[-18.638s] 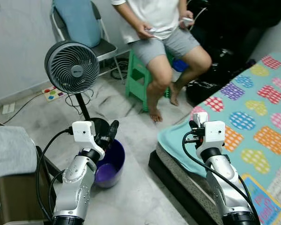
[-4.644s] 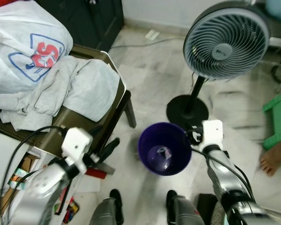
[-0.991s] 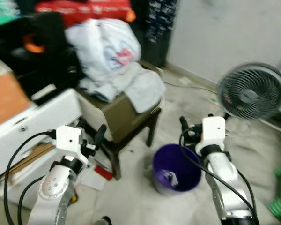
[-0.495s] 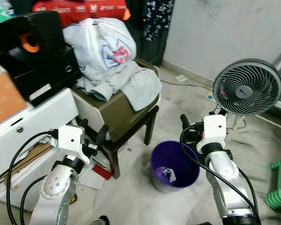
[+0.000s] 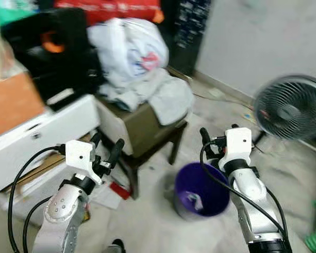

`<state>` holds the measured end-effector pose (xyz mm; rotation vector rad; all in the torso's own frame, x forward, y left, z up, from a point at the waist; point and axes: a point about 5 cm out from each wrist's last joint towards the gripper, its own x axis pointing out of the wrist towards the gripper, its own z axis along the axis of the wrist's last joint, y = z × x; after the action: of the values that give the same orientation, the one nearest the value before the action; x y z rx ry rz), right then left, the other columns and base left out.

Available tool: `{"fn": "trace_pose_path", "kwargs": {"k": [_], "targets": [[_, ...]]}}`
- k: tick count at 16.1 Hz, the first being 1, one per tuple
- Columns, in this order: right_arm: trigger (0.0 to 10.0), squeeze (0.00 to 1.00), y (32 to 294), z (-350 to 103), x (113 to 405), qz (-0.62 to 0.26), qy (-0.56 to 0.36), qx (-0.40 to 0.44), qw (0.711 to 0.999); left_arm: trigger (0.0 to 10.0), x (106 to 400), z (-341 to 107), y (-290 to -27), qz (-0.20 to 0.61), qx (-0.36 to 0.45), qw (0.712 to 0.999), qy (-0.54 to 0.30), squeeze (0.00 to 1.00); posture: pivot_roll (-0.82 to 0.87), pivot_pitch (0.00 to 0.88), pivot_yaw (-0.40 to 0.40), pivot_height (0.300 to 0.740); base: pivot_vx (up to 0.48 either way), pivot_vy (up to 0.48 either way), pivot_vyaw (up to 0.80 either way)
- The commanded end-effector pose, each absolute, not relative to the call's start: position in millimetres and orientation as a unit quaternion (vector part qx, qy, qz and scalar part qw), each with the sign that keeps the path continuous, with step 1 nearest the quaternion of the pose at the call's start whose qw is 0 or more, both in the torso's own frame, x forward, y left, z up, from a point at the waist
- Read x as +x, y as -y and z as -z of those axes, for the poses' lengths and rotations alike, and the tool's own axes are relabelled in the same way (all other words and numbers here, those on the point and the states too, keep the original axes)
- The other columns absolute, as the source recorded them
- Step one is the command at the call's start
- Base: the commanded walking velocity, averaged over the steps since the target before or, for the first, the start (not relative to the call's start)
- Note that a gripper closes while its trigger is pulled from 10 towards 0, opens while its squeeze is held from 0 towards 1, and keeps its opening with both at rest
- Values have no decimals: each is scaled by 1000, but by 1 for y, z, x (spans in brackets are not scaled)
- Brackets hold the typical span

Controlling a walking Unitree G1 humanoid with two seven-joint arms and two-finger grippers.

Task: Clean up the room

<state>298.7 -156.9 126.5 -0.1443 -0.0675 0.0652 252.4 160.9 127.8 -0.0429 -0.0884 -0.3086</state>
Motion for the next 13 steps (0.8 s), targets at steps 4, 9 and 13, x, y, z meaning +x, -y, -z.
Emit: {"fn": "trace_pose_path", "kwargs": {"k": [4,9,13], "targets": [[10000,0,160,-126,301,-26,31,-74,996,10000,254,-128,-158,164,-21,985,43,0,-130,111,-57,740,0,0,678],[10000,0,160,-130,307,-23,38,-74,996,10000,257,-131,-159,158,-18,986,47,0,-126,90,-56,740,0,0,336],[10000,0,160,-133,316,-18,45,-64,997,10000,266,-133,-162,140,-12,989,55,0,-122,55,-54,740,0,0,0]]}}
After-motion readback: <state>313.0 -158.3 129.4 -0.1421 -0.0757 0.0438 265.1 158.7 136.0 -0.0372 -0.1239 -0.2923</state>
